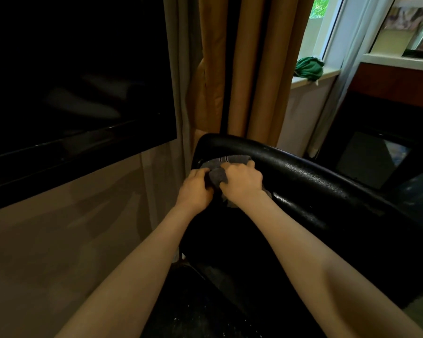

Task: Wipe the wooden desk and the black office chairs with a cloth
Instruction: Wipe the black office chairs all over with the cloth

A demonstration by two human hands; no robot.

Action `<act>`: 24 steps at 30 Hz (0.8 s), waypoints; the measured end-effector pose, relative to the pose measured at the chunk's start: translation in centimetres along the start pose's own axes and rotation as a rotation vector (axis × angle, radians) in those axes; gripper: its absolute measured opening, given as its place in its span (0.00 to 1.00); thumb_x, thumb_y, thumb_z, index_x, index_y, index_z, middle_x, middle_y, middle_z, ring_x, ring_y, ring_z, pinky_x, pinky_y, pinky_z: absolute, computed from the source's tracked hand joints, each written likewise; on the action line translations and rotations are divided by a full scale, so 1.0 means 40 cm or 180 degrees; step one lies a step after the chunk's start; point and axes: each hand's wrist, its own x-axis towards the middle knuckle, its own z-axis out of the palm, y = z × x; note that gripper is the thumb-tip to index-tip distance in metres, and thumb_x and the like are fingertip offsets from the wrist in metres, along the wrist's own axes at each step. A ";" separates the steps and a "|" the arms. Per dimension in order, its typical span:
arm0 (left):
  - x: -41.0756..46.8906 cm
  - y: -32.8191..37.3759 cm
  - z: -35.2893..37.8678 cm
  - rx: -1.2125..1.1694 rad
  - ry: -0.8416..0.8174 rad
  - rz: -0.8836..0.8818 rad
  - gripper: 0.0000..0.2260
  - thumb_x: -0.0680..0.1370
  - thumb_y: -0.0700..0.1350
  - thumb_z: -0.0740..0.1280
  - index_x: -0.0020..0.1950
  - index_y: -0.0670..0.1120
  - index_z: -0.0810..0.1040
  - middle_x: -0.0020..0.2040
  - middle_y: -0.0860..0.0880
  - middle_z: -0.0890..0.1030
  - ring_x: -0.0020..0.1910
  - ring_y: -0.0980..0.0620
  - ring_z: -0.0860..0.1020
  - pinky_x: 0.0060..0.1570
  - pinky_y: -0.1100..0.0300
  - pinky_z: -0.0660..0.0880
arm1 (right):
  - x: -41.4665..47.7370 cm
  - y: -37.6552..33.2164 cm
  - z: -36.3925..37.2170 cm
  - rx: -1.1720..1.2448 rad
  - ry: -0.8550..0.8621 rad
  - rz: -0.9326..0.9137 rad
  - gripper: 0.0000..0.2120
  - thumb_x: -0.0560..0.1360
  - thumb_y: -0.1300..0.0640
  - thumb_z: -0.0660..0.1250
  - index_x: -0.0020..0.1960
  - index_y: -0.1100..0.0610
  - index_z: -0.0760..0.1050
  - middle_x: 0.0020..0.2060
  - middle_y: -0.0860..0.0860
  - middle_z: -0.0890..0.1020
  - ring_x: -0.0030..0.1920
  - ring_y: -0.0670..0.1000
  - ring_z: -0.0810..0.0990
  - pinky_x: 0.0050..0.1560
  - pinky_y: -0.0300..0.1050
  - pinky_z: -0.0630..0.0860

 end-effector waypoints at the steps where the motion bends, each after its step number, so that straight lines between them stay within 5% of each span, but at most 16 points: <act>1: -0.002 0.007 0.003 0.0009 -0.0001 0.0045 0.22 0.77 0.39 0.62 0.71 0.41 0.65 0.69 0.39 0.67 0.66 0.39 0.68 0.64 0.50 0.67 | -0.009 0.006 -0.002 0.0088 -0.0026 0.0038 0.20 0.77 0.51 0.62 0.69 0.53 0.67 0.63 0.56 0.73 0.66 0.61 0.65 0.54 0.51 0.72; 16: -0.057 0.129 0.072 0.0280 -0.0151 0.0333 0.24 0.75 0.44 0.64 0.71 0.44 0.67 0.68 0.42 0.69 0.64 0.40 0.69 0.63 0.50 0.68 | -0.129 0.149 -0.023 0.0879 -0.0155 0.0345 0.20 0.75 0.48 0.62 0.67 0.47 0.68 0.57 0.56 0.77 0.57 0.61 0.74 0.52 0.50 0.75; 24: -0.152 0.236 0.082 0.0915 -0.0881 0.0579 0.29 0.74 0.49 0.68 0.73 0.48 0.63 0.69 0.44 0.65 0.65 0.42 0.67 0.62 0.46 0.69 | -0.247 0.244 -0.050 0.0900 -0.0314 0.0517 0.24 0.75 0.46 0.62 0.70 0.44 0.65 0.57 0.54 0.77 0.56 0.59 0.75 0.51 0.49 0.76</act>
